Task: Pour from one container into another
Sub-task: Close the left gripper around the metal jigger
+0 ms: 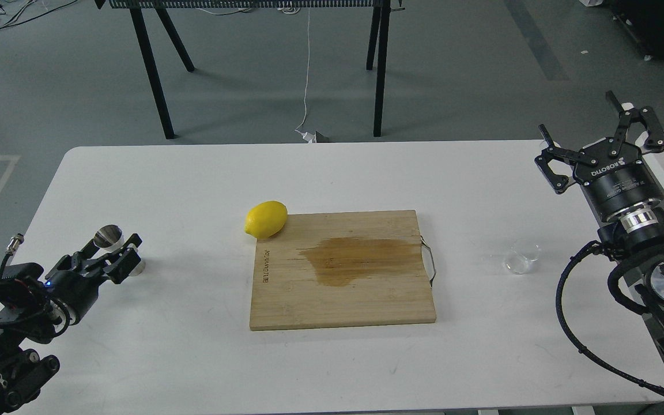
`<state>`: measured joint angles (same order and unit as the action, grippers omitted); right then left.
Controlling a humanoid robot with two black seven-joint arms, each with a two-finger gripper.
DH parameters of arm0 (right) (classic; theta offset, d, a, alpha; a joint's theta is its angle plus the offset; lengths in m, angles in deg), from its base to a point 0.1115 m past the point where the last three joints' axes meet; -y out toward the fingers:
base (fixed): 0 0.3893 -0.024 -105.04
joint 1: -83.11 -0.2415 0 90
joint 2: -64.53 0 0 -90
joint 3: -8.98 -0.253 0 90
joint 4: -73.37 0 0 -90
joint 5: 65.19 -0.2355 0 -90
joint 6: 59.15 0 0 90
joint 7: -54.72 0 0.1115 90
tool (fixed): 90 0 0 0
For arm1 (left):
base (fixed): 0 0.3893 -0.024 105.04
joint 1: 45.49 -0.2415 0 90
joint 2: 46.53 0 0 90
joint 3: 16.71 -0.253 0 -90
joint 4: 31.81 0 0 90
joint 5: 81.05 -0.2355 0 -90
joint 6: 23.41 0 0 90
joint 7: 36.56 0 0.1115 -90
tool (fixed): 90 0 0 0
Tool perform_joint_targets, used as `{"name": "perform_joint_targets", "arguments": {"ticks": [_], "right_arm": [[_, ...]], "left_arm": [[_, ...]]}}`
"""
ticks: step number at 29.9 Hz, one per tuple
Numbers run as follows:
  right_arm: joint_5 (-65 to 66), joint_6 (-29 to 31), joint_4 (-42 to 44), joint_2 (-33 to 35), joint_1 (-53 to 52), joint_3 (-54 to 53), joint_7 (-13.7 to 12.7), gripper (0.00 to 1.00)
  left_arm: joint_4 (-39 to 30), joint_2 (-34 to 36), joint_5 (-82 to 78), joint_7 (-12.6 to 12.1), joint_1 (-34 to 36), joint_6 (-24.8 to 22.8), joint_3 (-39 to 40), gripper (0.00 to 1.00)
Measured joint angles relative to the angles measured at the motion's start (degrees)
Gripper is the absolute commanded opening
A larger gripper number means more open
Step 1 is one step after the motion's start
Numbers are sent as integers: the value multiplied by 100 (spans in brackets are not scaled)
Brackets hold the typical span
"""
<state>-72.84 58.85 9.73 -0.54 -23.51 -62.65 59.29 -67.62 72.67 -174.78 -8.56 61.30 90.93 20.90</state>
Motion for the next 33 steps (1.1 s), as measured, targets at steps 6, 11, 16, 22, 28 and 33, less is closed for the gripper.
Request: {"name": "perform_joint_targets", "arguments": {"ticks": [6, 11, 16, 22, 28, 33], "right_arm": [[-1, 0, 0, 1, 8, 0, 0, 99], [-3, 0, 0, 4, 18, -8, 0, 99], [-3, 0, 0, 4, 18, -9, 0, 99], [-1, 0, 0, 4, 19, -9, 0, 99], [1, 0, 0, 4, 20, -9, 0, 99], [1, -3, 3, 4, 21, -9, 0, 99]], "left_arm": [[14, -101, 4, 0, 10, -23, 0, 100], [164, -207, 5, 0, 37, -26, 0, 99], [249, -285, 5, 0, 56, -26, 0, 96], [351, -306, 13, 0, 79, -34, 0, 90], [470, -390, 9, 0, 124, -35, -7, 82], [544, -454, 1, 0, 145, -35, -9, 77]]}}
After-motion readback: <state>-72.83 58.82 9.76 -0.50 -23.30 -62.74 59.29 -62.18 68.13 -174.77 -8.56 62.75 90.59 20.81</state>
